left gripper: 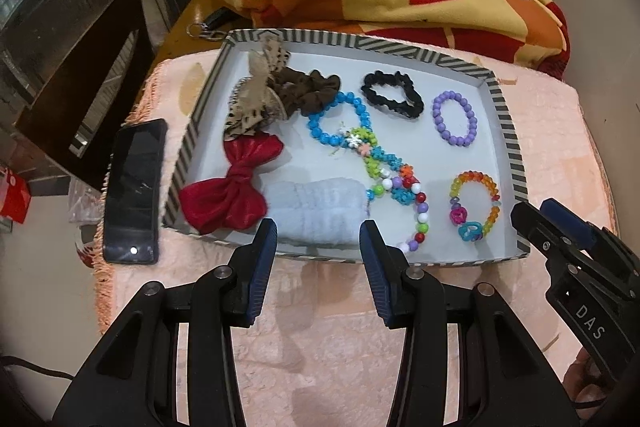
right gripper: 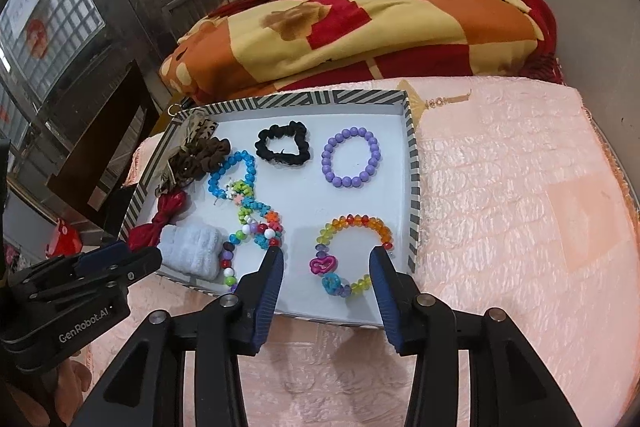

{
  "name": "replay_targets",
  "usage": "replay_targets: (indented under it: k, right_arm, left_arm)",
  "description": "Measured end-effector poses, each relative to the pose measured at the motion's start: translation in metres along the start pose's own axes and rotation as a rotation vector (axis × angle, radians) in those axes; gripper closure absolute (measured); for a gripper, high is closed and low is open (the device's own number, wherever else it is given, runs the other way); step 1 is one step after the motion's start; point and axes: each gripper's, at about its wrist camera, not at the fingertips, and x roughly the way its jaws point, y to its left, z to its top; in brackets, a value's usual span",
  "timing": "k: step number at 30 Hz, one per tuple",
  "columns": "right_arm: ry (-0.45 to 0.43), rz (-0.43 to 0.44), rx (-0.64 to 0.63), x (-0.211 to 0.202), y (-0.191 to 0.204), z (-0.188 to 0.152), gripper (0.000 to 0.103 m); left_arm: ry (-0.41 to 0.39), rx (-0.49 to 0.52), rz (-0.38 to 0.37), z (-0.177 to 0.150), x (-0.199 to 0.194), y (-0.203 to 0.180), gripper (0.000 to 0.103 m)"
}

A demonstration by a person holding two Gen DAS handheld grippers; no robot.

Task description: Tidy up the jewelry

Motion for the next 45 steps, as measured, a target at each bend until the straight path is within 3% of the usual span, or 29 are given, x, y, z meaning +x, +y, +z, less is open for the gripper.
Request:
replay_targets:
  k: [5, 16, 45]
  right_arm:
    - [-0.006, 0.005, -0.009, -0.003, 0.011, -0.003, 0.052]
    - [-0.006, -0.012, -0.005, -0.009, 0.022, -0.007, 0.046]
    - [-0.009, -0.026, -0.008, -0.019, 0.027, -0.011, 0.044]
  left_arm:
    - [-0.01, -0.02, 0.013, -0.002, -0.006, 0.01, 0.061]
    - [-0.037, -0.026, 0.022, -0.008, -0.017, 0.022, 0.061]
    - [-0.065, -0.02, 0.02, -0.015, -0.029, 0.023, 0.061]
